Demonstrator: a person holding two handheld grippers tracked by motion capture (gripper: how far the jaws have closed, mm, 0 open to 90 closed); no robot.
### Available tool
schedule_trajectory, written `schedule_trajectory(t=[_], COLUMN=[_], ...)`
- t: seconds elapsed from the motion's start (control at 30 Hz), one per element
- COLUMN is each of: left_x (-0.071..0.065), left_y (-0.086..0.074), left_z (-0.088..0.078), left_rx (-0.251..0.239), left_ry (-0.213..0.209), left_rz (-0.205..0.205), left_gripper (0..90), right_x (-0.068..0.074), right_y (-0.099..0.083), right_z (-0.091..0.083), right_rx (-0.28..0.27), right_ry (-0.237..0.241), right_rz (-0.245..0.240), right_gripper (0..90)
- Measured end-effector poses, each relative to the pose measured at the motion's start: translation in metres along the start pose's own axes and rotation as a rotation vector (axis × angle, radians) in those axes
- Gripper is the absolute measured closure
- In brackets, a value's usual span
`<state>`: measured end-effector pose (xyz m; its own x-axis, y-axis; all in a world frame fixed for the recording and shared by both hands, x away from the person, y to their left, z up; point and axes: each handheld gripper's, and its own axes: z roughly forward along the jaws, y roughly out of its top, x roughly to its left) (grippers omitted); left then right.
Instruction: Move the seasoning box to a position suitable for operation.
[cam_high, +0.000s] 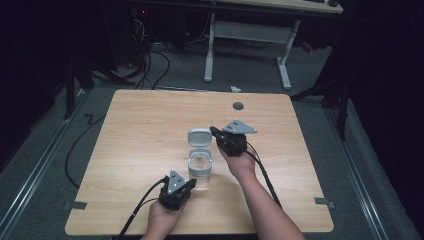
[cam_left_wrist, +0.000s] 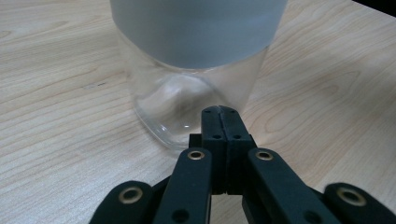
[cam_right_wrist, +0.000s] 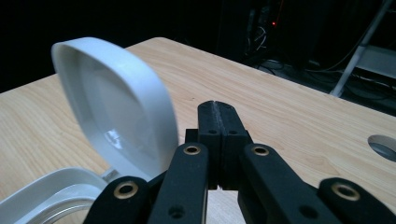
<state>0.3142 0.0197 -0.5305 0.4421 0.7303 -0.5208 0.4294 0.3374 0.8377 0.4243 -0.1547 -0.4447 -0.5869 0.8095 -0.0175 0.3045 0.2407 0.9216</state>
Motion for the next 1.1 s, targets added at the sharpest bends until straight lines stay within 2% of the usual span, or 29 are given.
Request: schedule_trajectory(t=[0.33, 0.7, 0.93, 1.1], left_x=[0.000, 0.000, 0.000, 0.000], left_y=[0.000, 0.000, 0.001, 0.003], left_z=[0.001, -0.001, -0.001, -0.005], left_rx=[-0.001, -0.007, -0.011, -0.013], left_ry=[0.004, 0.002, -0.001, -0.007], left_rz=[-0.003, -0.010, -0.009, -0.018], left_gripper=[90.0, 90.0, 90.0, 89.9], right_x=[0.010, 0.029, 0.034, 0.032], right_y=[-0.002, -0.022, -0.028, -0.026], right_z=[-0.014, -0.033, -0.037, -0.042], right_rx=[-0.016, -0.029, -0.021, -0.040], right_ry=[0.021, 0.035, 0.044, 0.033], right_rz=[-0.030, -0.057, -0.059, -0.058], right_gripper=[90.0, 90.0, 90.0, 90.0])
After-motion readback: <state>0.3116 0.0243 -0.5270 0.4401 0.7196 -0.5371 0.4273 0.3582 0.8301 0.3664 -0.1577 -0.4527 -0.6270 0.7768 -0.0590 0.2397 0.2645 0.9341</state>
